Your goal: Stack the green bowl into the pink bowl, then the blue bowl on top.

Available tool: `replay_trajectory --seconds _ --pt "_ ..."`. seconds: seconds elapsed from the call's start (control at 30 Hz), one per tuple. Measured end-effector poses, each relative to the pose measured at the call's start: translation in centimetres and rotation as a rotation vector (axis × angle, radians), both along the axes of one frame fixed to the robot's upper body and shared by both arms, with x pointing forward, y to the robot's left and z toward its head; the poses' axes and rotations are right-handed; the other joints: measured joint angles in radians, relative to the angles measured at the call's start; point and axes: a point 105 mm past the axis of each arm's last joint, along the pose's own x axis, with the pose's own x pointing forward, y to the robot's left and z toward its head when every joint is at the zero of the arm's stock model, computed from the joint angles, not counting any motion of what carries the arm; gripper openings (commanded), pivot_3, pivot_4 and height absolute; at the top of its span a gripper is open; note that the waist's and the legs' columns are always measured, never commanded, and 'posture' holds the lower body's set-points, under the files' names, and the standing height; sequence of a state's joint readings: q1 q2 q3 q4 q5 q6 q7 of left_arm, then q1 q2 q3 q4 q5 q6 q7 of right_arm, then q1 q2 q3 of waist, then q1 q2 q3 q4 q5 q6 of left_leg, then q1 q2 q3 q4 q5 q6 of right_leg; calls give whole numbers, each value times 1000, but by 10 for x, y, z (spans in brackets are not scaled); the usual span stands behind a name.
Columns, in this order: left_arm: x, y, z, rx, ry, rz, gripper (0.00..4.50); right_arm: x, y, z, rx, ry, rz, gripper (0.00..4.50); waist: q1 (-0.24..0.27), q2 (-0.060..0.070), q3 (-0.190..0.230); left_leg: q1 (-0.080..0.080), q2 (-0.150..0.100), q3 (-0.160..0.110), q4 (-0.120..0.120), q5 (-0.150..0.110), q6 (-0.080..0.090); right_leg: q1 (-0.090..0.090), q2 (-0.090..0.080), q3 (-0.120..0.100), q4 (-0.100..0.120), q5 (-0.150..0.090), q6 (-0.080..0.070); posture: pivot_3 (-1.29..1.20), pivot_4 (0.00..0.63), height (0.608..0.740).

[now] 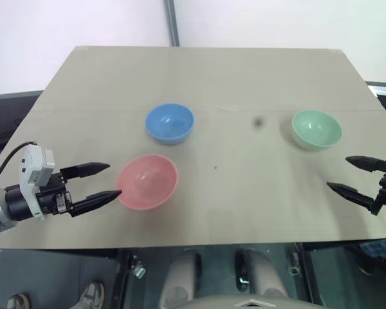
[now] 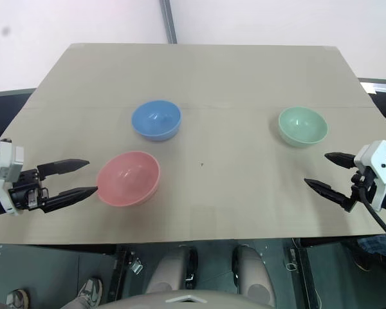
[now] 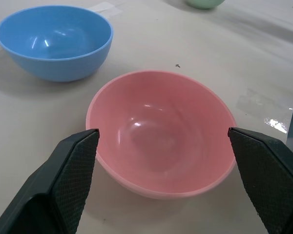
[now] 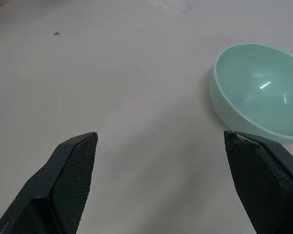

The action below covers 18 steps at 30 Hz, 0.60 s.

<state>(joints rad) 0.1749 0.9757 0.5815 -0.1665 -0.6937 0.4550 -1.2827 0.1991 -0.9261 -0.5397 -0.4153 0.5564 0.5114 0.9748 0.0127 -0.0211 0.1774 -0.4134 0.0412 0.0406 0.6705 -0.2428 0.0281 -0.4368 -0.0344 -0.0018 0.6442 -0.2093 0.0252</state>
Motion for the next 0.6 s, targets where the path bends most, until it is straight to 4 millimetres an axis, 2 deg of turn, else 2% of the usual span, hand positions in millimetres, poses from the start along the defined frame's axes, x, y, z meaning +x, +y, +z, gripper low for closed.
replay_trajectory --seconds 0.1,0.2,0.43,0.6 --pt "1 -1 2 -6 -3 0 4448 1 1 0 1 -2 3 4500 0 0 0 0 0 0 0 0 0 0 0 0 0 0 0 0 150 740" --pt "3 -11 12 -10 -33 -32 4448 3 3 5 3 -21 18 4500 0 0 0 0 0 0 0 0 0 0 0 0 0 0 0 0 150 740" --pt "0 -24 13 4 -17 -52 4448 6 10 6 11 -22 50 4500 -2 0 0 0 0 1 0 0 0 0 1 2 0 0 0 0 150 740" --pt "-2 -35 6 216 -29 4 4448 10 27 1 25 -6 123 4500 -1 -1 0 1 0 1 0 0 0 0 1 2 1 0 0 0 150 740"
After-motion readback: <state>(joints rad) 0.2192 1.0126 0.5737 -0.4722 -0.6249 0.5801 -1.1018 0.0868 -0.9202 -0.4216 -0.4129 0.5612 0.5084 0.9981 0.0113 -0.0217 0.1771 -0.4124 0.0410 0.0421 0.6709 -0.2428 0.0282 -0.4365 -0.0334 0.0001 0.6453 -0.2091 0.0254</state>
